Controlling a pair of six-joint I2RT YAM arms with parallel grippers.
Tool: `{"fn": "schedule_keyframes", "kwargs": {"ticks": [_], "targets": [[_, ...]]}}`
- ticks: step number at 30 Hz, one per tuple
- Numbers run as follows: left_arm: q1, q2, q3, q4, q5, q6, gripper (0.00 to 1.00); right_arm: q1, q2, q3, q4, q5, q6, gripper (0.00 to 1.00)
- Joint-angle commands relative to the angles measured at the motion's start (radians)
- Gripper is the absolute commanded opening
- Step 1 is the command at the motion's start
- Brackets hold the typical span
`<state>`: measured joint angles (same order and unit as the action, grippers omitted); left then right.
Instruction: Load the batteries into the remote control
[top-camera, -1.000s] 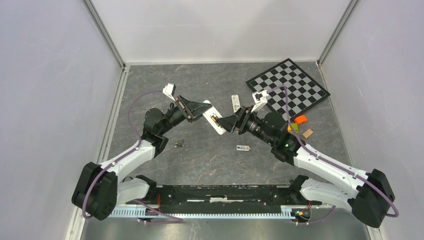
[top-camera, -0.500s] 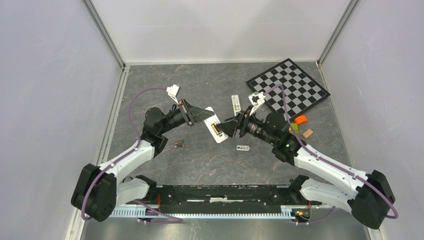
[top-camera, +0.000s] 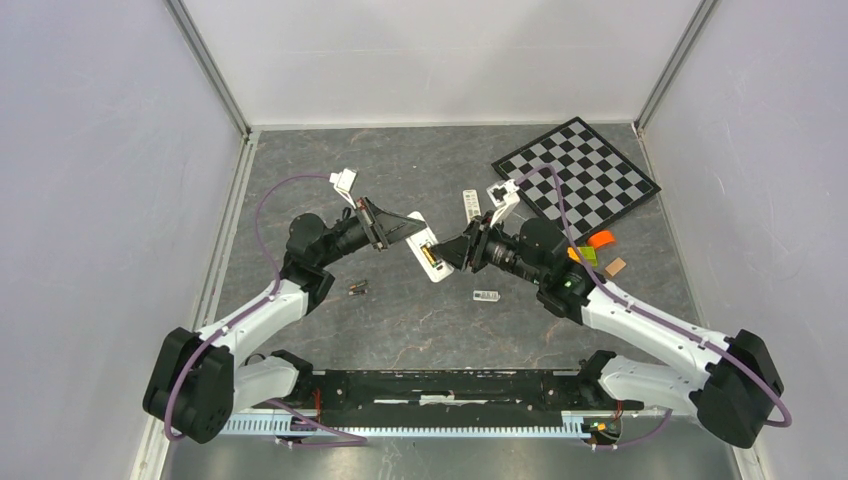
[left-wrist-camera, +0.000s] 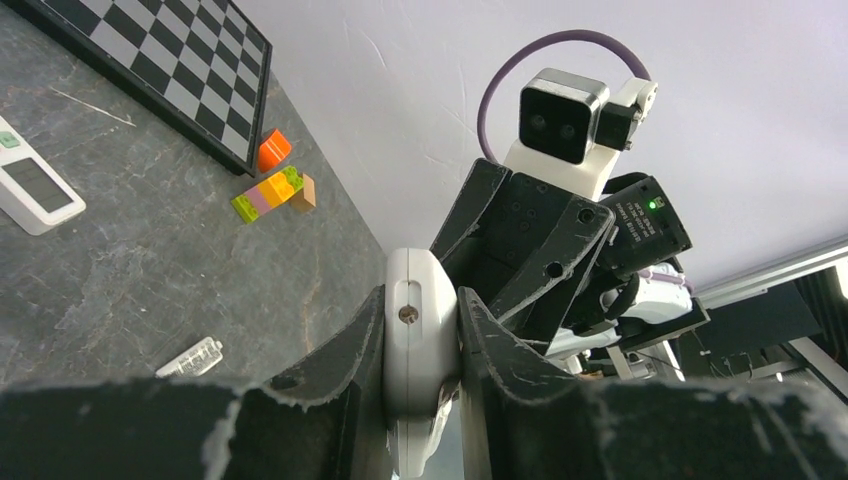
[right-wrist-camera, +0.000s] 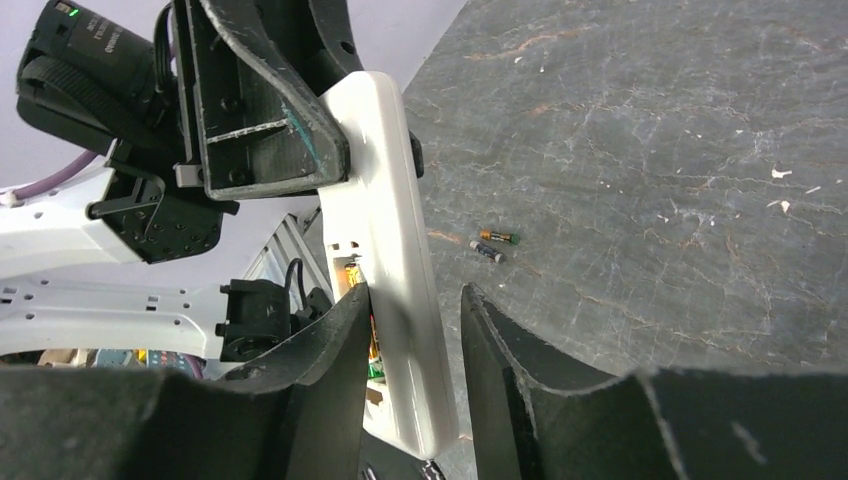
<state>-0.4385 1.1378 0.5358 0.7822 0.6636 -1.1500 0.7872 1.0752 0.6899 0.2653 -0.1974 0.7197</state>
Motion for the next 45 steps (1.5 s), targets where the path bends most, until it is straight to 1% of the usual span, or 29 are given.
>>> {"fn": "schedule_keyframes", "kwargs": {"ticks": [1, 8, 12, 15, 16, 20, 23, 26, 27, 30, 33, 36, 39, 43, 45], "targets": [[-0.01, -0.055, 0.032, 0.13, 0.117, 0.009, 0.02, -0.016, 0.041, 0.035, -0.113, 0.145, -0.003, 0.42], [-0.012, -0.061, 0.026, 0.181, 0.145, 0.004, 0.02, -0.016, 0.075, 0.057, -0.182, 0.191, -0.005, 0.4], [-0.011, -0.06, 0.024, 0.153, 0.129, 0.014, 0.02, -0.015, 0.074, 0.044, -0.183, 0.209, -0.024, 0.4], [-0.011, -0.069, 0.027, 0.029, 0.069, 0.079, 0.02, -0.016, 0.035, 0.017, -0.13, 0.2, -0.057, 0.48], [-0.011, -0.074, 0.028, -0.023, 0.044, 0.109, 0.02, -0.019, 0.017, 0.011, -0.117, 0.156, -0.078, 0.51], [-0.009, -0.095, 0.03, -0.256, -0.088, 0.228, 0.02, -0.032, -0.064, 0.004, -0.12, 0.102, -0.172, 0.67], [-0.009, -0.112, 0.023, -0.368, -0.192, 0.284, 0.02, -0.039, -0.126, 0.004, -0.173, 0.099, -0.245, 0.77], [-0.007, -0.12, 0.006, -0.433, -0.284, 0.299, 0.02, -0.045, -0.161, 0.011, -0.262, 0.149, -0.309, 0.8], [-0.006, -0.12, -0.004, -0.446, -0.312, 0.296, 0.02, -0.047, -0.16, 0.016, -0.327, 0.173, -0.325, 0.8], [-0.008, -0.102, -0.049, -0.404, -0.366, 0.243, 0.02, -0.05, -0.13, 0.028, -0.439, 0.253, -0.366, 0.8], [-0.01, -0.035, -0.118, -0.249, -0.391, 0.134, 0.02, -0.049, -0.08, 0.021, -0.511, 0.32, -0.399, 0.78], [-0.023, 0.066, -0.156, -0.086, -0.4, 0.064, 0.02, -0.049, -0.029, 0.012, -0.544, 0.334, -0.479, 0.75], [-0.041, 0.156, -0.143, -0.026, -0.409, 0.056, 0.02, -0.049, 0.009, -0.015, -0.541, 0.263, -0.634, 0.75], [-0.053, 0.22, -0.122, -0.021, -0.439, 0.071, 0.02, -0.05, 0.074, -0.041, -0.553, 0.2, -0.83, 0.79], [-0.055, 0.243, -0.116, -0.021, -0.455, 0.069, 0.02, -0.049, 0.142, -0.03, -0.563, 0.155, -0.886, 0.8]]}}
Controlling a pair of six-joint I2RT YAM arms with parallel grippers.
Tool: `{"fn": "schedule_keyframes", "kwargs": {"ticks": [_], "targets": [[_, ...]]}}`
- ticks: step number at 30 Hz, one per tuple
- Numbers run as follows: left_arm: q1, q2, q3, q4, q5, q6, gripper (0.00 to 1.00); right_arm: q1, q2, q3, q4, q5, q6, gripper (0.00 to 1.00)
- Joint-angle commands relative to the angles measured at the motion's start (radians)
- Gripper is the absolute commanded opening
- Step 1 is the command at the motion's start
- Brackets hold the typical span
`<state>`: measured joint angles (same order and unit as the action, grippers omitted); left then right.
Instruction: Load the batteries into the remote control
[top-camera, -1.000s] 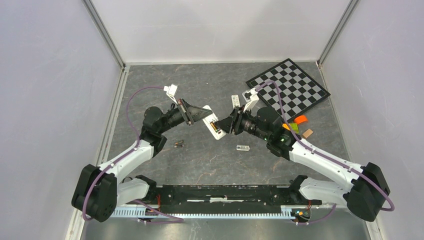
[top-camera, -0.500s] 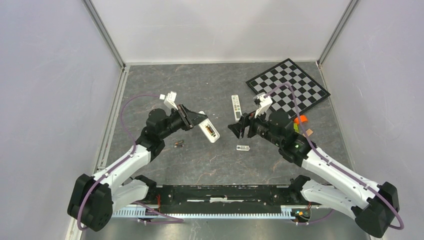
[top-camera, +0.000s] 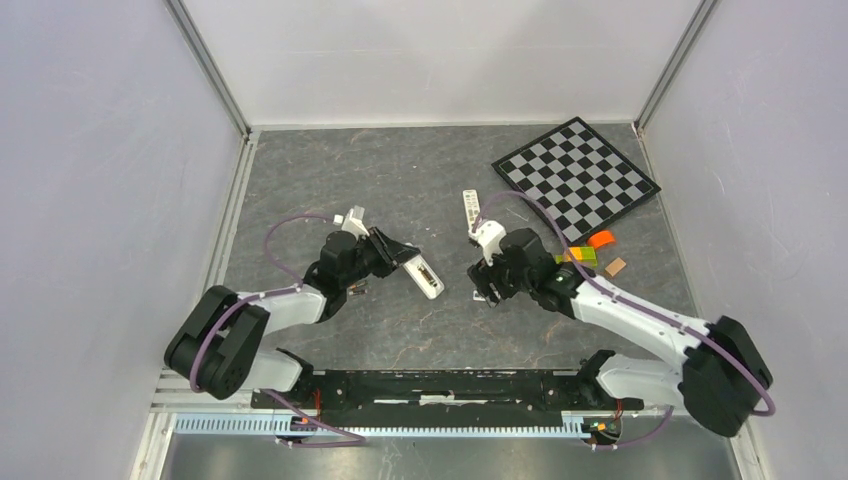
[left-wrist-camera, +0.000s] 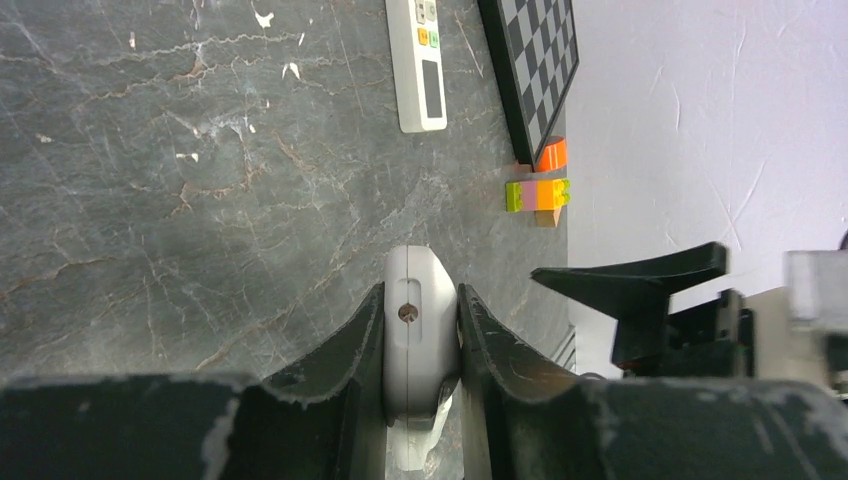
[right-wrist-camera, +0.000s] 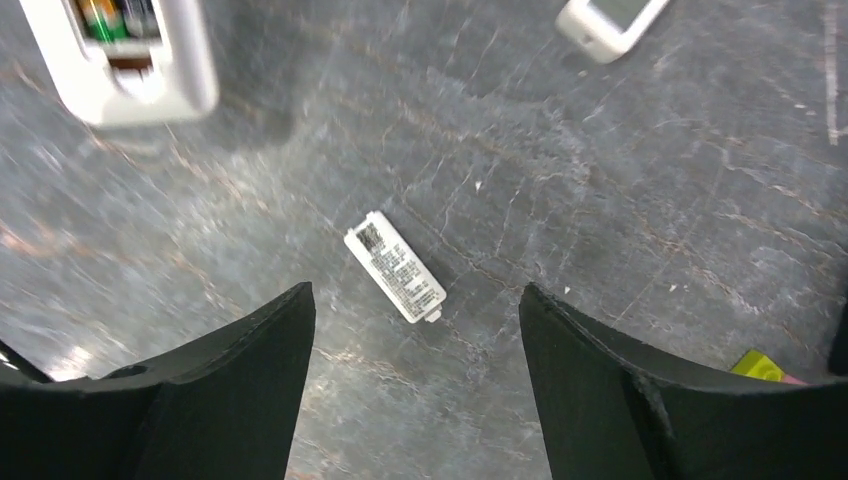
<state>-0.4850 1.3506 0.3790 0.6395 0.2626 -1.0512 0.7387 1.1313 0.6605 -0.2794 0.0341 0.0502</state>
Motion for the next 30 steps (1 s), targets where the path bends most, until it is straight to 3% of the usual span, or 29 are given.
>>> {"fn": "schedule_keyframes", "kwargs": {"ticks": [1, 14, 25, 30], "targets": [[-0.009, 0.048, 0.044, 0.122, -0.058, -0.036, 0.02, -0.001, 0.119, 0.015, -0.03, -0.083, -0.236, 0.79], [-0.033, 0.177, 0.07, 0.198, -0.072, -0.072, 0.02, -0.001, 0.287, 0.046, -0.05, -0.097, -0.308, 0.69], [-0.033, 0.153, 0.065, 0.19, -0.051, -0.04, 0.02, -0.032, 0.405, 0.085, -0.075, -0.127, -0.311, 0.4], [-0.033, 0.136, 0.057, 0.172, -0.06, -0.027, 0.02, -0.033, 0.413, 0.1, -0.11, -0.126, -0.287, 0.33]]}}
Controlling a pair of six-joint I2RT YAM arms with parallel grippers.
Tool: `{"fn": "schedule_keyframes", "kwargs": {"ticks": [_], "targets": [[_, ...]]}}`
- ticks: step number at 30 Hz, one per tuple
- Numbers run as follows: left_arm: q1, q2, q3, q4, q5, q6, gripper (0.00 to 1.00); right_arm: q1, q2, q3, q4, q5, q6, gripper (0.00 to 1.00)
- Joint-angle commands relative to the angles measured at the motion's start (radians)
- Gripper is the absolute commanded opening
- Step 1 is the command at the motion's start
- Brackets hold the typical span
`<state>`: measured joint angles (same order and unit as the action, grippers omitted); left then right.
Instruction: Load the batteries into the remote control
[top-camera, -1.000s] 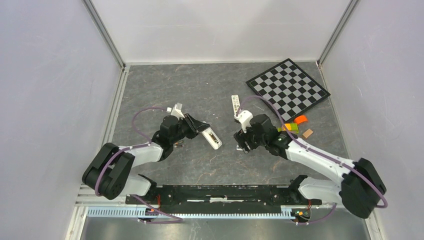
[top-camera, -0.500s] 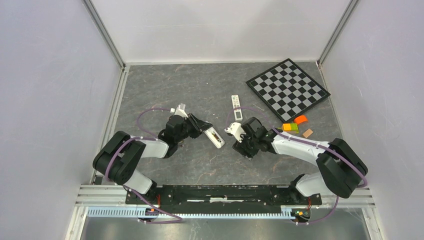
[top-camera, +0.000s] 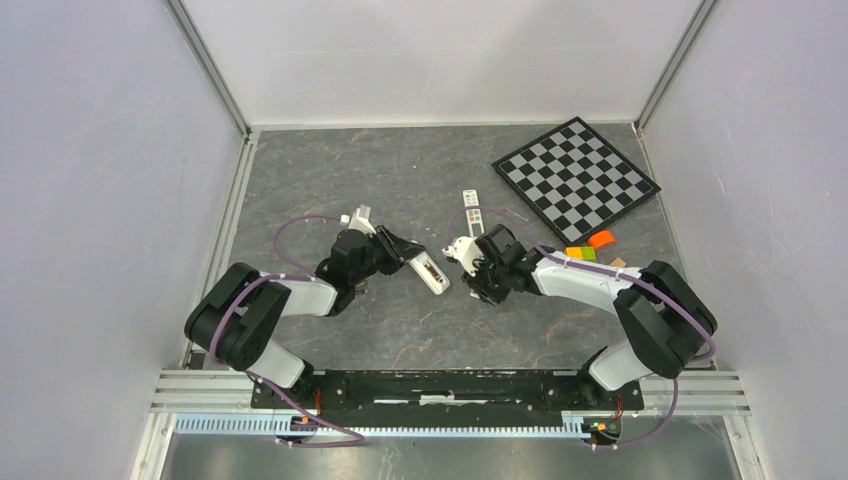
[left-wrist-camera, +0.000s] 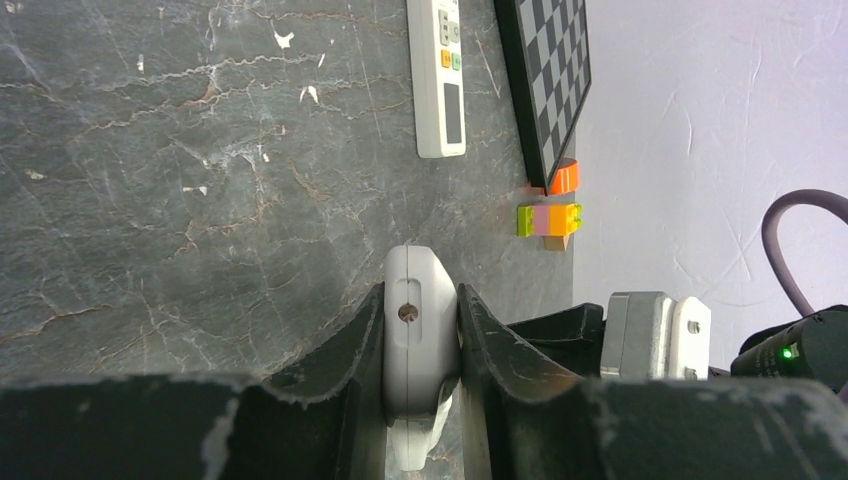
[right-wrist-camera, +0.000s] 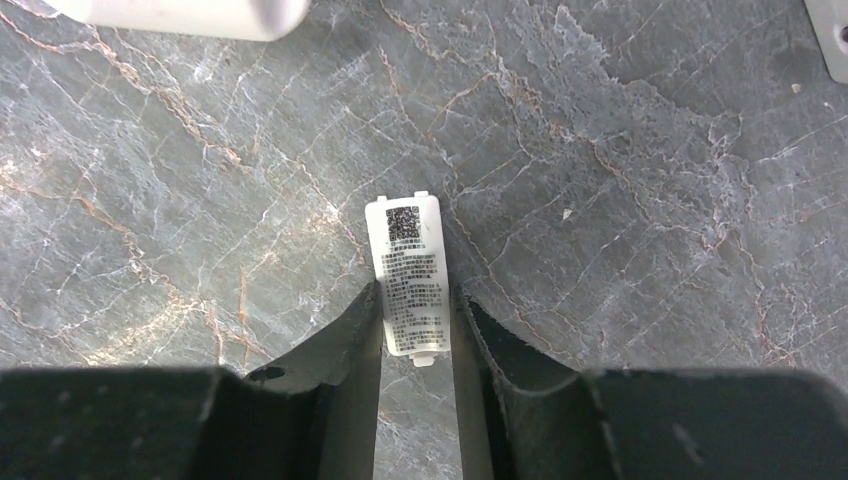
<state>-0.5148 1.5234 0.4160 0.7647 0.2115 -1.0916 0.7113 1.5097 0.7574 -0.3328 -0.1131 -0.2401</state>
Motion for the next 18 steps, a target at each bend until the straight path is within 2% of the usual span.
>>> {"fn": "schedule_keyframes", "kwargs": {"ticks": [1, 3, 4, 6, 9, 11, 16, 18], "targets": [[-0.004, -0.039, 0.02, 0.046, -0.01, 0.013, 0.02, -0.006, 0.033, 0.005, -0.065, 0.032, 0.007, 0.33], [-0.004, -0.04, 0.018, 0.042, -0.015, 0.011, 0.02, -0.006, 0.03, 0.01, -0.08, 0.057, 0.02, 0.33], [-0.004, -0.038, 0.018, 0.041, -0.016, 0.009, 0.02, -0.006, 0.032, 0.013, -0.092, 0.061, 0.028, 0.38], [-0.004, -0.034, 0.019, 0.04, -0.021, 0.004, 0.02, -0.006, 0.03, 0.016, -0.11, 0.06, 0.034, 0.53], [-0.005, -0.025, 0.021, 0.038, -0.028, -0.003, 0.02, -0.006, 0.022, 0.007, -0.124, 0.055, 0.033, 0.6], [-0.009, -0.017, 0.021, 0.037, -0.042, -0.012, 0.03, -0.006, 0.024, 0.006, -0.124, 0.047, 0.033, 0.59], [-0.047, 0.006, 0.027, -0.003, -0.109, -0.035, 0.08, -0.006, 0.047, 0.006, -0.114, 0.031, 0.03, 0.38], [-0.074, 0.007, 0.031, -0.043, -0.165, -0.042, 0.09, -0.006, 0.053, 0.007, -0.108, 0.036, 0.034, 0.35]]}}
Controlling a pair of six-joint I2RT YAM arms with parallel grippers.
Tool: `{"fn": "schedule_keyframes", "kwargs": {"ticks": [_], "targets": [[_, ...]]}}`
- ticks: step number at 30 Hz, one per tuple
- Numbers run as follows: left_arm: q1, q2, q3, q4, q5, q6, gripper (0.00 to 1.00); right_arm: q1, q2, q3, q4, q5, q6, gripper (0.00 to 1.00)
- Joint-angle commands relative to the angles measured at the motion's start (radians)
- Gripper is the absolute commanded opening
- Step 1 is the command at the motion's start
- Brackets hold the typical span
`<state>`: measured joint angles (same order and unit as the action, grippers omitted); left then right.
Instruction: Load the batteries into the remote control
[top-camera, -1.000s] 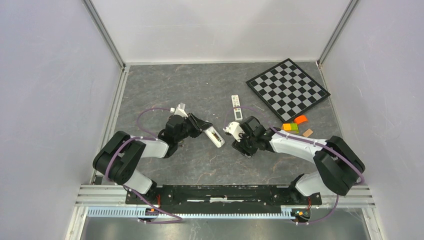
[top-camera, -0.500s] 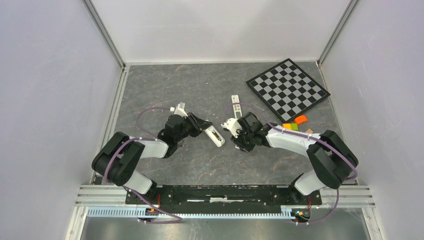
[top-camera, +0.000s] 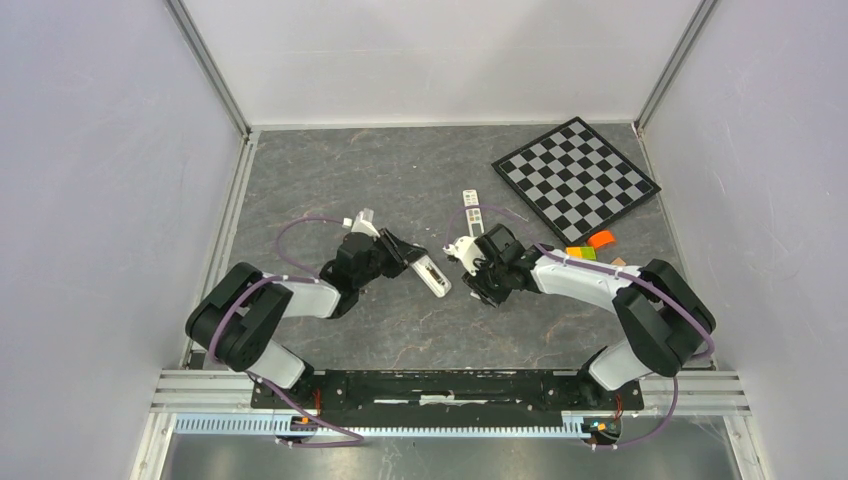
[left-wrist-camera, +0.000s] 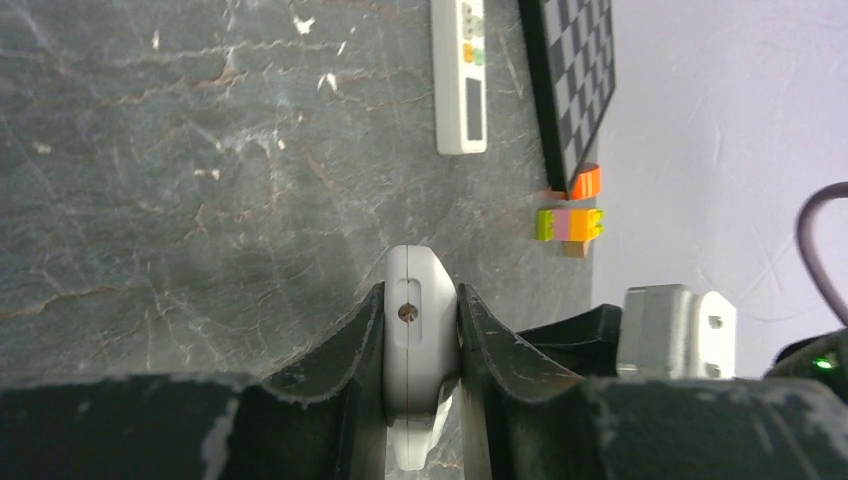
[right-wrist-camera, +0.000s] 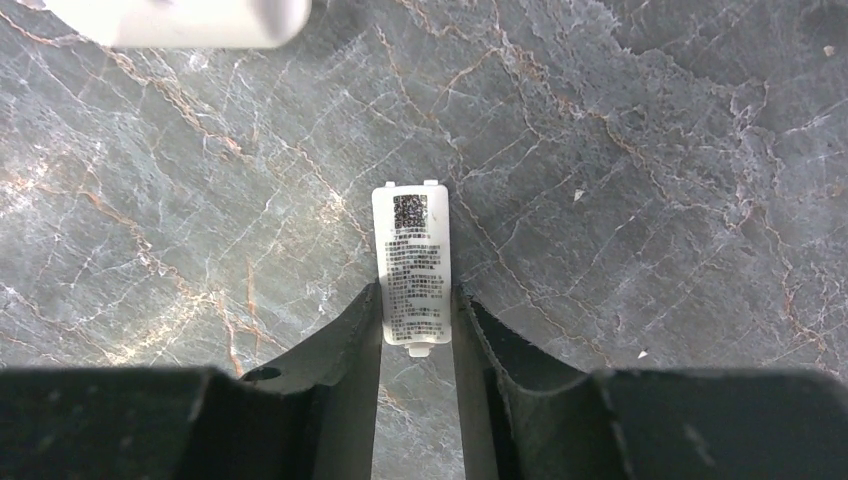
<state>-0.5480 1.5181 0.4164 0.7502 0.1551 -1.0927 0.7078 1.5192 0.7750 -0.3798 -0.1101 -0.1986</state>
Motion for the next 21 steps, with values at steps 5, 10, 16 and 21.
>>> {"fn": "schedule_keyframes", "kwargs": {"ticks": [5, 10, 16, 21], "targets": [[-0.116, 0.011, 0.049, -0.119, -0.254, -0.051, 0.14, -0.002, 0.041, -0.016, -0.033, 0.034, 0.011, 0.32], [-0.145, -0.005, 0.055, -0.202, -0.346, -0.07, 0.25, -0.002, 0.037, -0.026, -0.034, 0.022, 0.017, 0.28], [-0.161, -0.09, 0.047, -0.363, -0.424, -0.12, 0.48, -0.003, 0.031, -0.02, -0.028, 0.018, 0.03, 0.27], [-0.164, -0.146, 0.041, -0.455, -0.452, -0.162, 0.59, -0.003, 0.022, -0.025, -0.012, 0.006, 0.05, 0.27]]}}
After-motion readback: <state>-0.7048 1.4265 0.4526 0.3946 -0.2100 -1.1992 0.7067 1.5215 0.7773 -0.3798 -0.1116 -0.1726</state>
